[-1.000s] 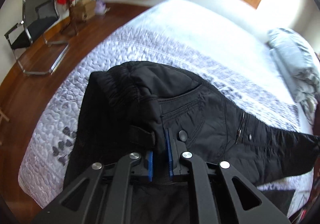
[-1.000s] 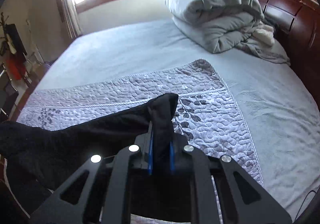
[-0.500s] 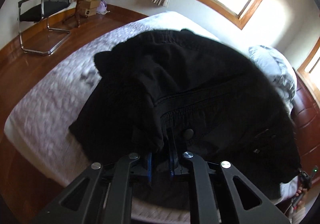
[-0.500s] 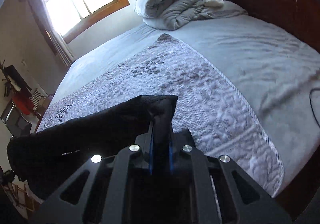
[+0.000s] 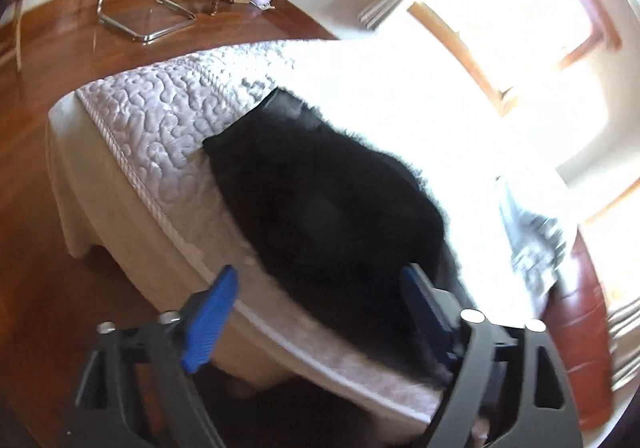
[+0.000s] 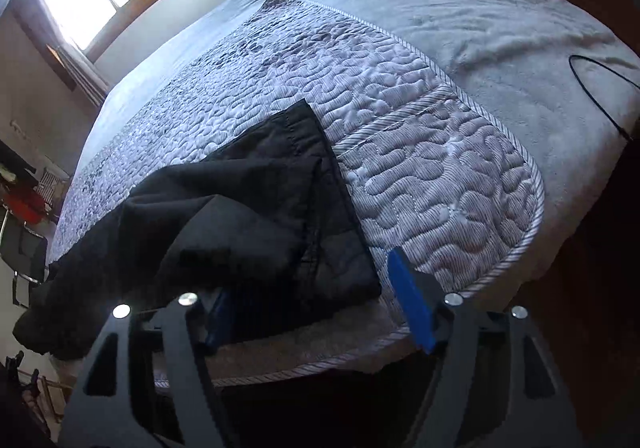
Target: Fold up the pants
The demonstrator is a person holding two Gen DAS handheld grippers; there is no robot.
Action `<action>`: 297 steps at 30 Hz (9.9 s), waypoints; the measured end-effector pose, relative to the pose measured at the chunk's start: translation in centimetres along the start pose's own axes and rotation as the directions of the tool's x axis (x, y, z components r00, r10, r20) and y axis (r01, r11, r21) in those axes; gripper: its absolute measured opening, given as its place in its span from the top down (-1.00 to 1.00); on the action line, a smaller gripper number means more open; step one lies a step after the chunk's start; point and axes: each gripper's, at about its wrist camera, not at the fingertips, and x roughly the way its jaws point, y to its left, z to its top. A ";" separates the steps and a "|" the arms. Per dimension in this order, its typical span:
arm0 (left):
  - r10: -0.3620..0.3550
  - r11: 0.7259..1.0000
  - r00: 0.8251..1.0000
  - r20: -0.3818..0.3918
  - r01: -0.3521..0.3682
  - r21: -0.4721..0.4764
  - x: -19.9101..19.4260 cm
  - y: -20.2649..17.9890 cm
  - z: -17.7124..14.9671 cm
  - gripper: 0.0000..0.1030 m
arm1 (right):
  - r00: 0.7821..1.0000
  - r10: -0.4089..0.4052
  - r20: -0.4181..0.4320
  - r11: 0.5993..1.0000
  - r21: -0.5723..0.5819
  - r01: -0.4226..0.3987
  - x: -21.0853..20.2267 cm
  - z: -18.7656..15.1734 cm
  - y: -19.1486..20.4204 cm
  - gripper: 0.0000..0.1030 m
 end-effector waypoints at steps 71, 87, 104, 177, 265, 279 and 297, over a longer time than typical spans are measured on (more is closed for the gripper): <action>0.426 0.866 0.904 -0.037 -0.396 0.306 11.3 -4.1 -4.7 -0.81 | 0.976 0.215 0.037 0.965 0.144 -0.218 -1.2 2.8 2.9 0.84; 0.338 0.915 0.937 0.089 -0.350 0.201 5.6 -6.4 -4.1 -0.93 | 0.936 0.351 0.033 0.842 0.427 -0.331 -2.1 -3.7 -4.3 -0.41; 0.361 0.918 0.932 -0.042 -0.348 0.189 7.2 -5.1 -4.5 -0.93 | 0.914 0.404 0.043 0.770 0.523 -0.365 2.0 -5.7 -5.6 -0.45; 0.187 0.967 0.980 -0.061 -0.172 0.190 4.3 -7.4 -3.5 -0.93 | 0.988 0.112 -0.108 0.769 -0.620 -0.155 1.7 -4.8 36.9 0.76; 0.044 0.954 0.994 -0.100 -0.072 -0.292 7.4 4.0 -1.7 -0.93 | 0.928 0.275 -0.253 0.847 -0.393 -0.358 1.9 -4.8 27.7 0.19; -0.096 0.903 0.993 -0.062 0.060 -0.425 11.1 5.7 0.3 -0.93 | 0.942 0.261 -0.212 0.911 -0.269 -0.313 2.6 -3.2 23.7 0.04; -0.328 0.815 0.944 -0.039 0.262 -0.517 13.6 3.1 -0.3 -0.89 | 0.946 0.231 -0.227 0.907 -0.301 -0.293 3.2 -3.6 24.8 0.04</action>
